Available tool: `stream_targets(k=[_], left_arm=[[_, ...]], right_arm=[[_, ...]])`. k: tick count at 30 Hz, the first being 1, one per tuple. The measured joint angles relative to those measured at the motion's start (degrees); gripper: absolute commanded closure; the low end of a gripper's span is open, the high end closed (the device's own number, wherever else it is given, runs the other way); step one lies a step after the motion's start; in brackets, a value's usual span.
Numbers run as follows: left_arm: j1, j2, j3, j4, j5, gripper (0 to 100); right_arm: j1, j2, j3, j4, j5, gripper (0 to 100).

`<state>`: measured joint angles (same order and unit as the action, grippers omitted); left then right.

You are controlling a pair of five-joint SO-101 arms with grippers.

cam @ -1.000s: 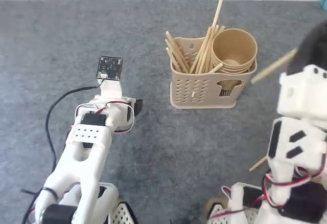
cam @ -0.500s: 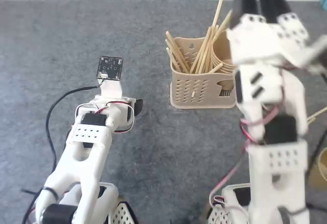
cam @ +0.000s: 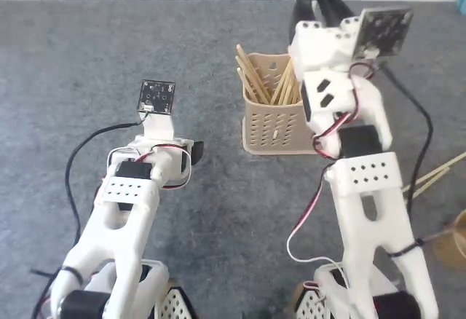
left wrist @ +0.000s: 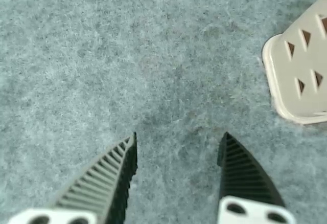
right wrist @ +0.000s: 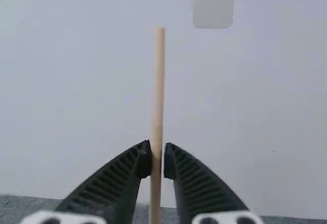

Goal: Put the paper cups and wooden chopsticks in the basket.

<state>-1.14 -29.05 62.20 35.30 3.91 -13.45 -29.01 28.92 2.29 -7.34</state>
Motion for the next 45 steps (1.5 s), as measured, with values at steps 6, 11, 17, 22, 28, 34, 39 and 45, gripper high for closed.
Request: stream_targets(k=[6, 11, 17, 22, 28, 34, 39, 45], left_arm=[[0.00, 0.00, 0.00, -0.88, 0.00, 75], [0.00, 0.00, 0.00, -1.76, 0.00, 75], [0.00, 0.00, 0.00, -1.76, 0.00, 75], [0.00, 0.00, 0.00, -1.76, 0.00, 75], [0.00, 0.00, 0.00, -1.76, 0.00, 75], [0.00, 0.00, 0.00, -1.76, 0.00, 75], [0.00, 0.00, 0.00, -1.76, 0.00, 75], [0.00, 0.00, 0.00, -1.76, 0.00, 75]], right_arm=[[-1.32, 0.00, 10.02, -14.24, 0.26, 77.1], [-0.88, -5.01, 12.13, -11.16, 0.26, 77.1], [3.96, -23.82, 12.22, 11.25, -3.96, 77.2], [9.67, -39.74, 12.22, 33.85, -6.24, 77.2], [20.66, -46.68, 12.13, 54.51, -6.77, 77.2], [27.96, -46.33, 12.13, 67.96, -7.47, 77.2], [32.53, -46.77, 14.24, 74.81, -12.92, 77.2], [39.21, -46.68, 20.92, 72.97, -13.45, 77.2]])
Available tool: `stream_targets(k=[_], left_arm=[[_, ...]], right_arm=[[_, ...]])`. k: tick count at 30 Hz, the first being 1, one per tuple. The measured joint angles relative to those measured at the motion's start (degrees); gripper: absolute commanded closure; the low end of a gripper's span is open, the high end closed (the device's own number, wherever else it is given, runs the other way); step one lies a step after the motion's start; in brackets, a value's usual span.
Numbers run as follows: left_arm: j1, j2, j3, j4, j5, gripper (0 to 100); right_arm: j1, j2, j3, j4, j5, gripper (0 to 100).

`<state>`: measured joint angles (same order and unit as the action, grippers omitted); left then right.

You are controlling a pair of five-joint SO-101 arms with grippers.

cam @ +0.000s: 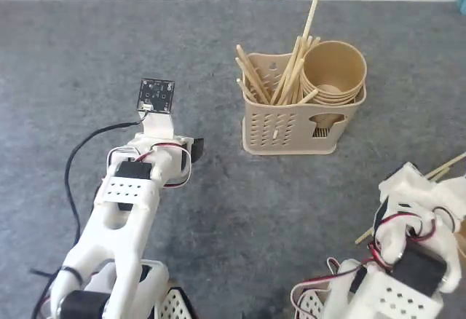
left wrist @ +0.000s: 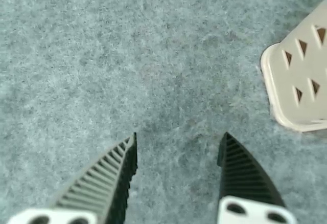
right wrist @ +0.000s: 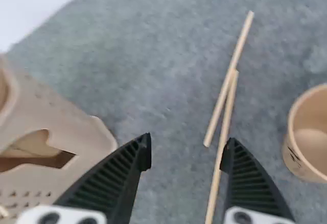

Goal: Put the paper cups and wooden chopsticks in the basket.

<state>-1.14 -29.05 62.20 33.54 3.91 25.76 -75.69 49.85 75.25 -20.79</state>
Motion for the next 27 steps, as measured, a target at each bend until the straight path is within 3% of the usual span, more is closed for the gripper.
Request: stream_targets(k=[6, 10, 14, 18, 23, 27], left_arm=[[0.00, 0.00, 0.00, 1.32, 0.00, 75], [0.00, 0.00, -2.46, 9.76, 0.00, 75], [0.18, 0.00, -9.32, 20.04, 0.18, 75], [1.85, -0.18, -13.36, 26.90, -3.69, 75], [7.38, -9.49, -14.42, 33.05, -7.12, 75], [17.49, -22.95, -14.59, 40.09, -8.00, 75]], right_arm=[[5.71, 0.70, 8.35, -0.35, 1.85, 77.2], [10.99, 0.97, 12.57, -1.85, 3.34, 77.2], [18.11, 0.88, 16.44, -3.60, 9.49, 77.2], [27.08, 0.53, 17.76, -7.47, 11.43, 77.2], [36.84, 0.62, 17.85, -16.62, 13.63, 77.2], [43.60, 0.62, 17.85, -23.38, 15.12, 77.2]])
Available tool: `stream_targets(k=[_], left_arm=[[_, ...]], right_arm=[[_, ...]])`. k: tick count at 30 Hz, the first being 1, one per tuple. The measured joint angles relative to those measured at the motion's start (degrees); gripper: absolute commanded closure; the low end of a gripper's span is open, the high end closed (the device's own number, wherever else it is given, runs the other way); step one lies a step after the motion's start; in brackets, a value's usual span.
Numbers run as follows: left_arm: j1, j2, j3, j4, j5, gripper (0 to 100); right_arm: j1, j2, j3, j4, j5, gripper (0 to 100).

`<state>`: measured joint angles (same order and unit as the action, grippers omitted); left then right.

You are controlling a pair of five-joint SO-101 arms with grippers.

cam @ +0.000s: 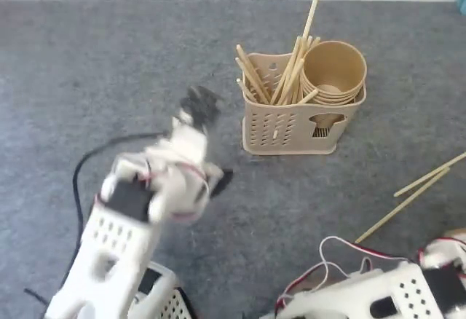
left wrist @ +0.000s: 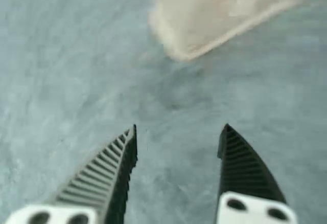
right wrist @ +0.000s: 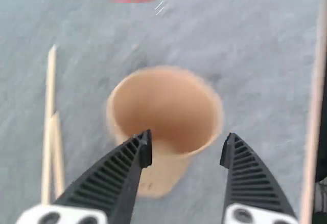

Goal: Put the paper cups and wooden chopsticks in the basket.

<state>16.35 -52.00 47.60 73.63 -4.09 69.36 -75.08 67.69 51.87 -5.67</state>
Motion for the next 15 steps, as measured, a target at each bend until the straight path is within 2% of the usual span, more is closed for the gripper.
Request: stream_targets(k=[3, 5, 8, 13, 15], left_arm=[[9.58, -7.47, -0.70, 3.25, 0.00, 75], [13.63, -8.44, -1.67, 3.60, 0.00, 75], [15.12, -5.27, -3.52, 3.60, 0.00, 75], [17.67, 5.01, -11.43, 3.60, -2.11, 75], [19.78, 8.70, -15.65, 4.04, -2.20, 75]], right_arm=[[3.87, 0.00, 0.00, -2.55, 0.35, 77.1], [6.68, 0.00, 0.00, -3.43, 0.44, 77.2], [9.23, 0.00, 0.00, -5.19, 3.52, 77.2], [9.49, 0.00, 0.00, -6.07, 15.65, 77.2], [9.49, 0.00, 0.00, -6.07, 16.35, 77.2]])
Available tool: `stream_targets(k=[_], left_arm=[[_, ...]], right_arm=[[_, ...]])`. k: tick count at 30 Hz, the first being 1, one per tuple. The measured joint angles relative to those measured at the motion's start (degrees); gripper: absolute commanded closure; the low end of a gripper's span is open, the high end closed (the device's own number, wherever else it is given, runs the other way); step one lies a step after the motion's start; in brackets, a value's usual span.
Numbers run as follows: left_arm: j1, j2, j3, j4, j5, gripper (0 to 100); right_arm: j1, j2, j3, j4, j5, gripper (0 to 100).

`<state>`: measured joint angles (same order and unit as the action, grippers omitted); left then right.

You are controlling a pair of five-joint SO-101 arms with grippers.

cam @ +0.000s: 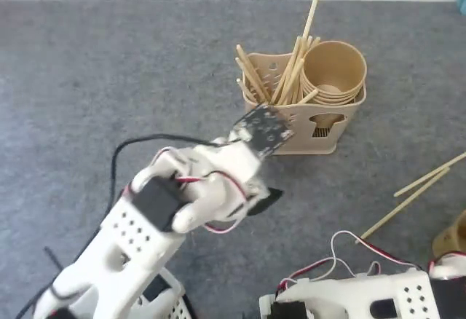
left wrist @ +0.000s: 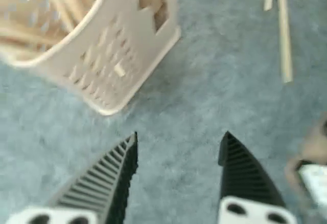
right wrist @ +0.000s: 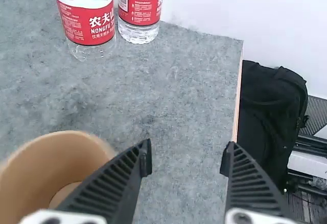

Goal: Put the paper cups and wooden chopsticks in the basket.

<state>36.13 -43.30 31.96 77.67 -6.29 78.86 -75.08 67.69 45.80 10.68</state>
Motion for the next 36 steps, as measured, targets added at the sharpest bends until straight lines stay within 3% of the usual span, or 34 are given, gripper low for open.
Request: stream_targets(k=[9, 13, 18, 28, 36], left_arm=[[11.43, 17.49, -16.44, 1.41, -0.09, 75], [12.75, 25.76, -21.89, 0.09, -0.09, 75], [12.48, 32.62, -22.77, -1.67, -0.09, 78], [-2.02, 32.44, -24.35, 1.14, 2.37, 78], [-13.45, 25.41, -18.73, 4.40, 2.37, 78]], right_arm=[[0.00, 0.00, 0.00, -9.14, -4.92, 77.2], [0.00, 0.00, 0.00, -16.97, -7.82, 77.2], [-1.49, 1.93, 0.35, -16.62, -11.16, 77.2], [-13.45, 31.12, -13.63, 6.68, -12.48, 77.2], [-13.98, 60.84, -32.26, 14.15, -12.66, 79.4]])
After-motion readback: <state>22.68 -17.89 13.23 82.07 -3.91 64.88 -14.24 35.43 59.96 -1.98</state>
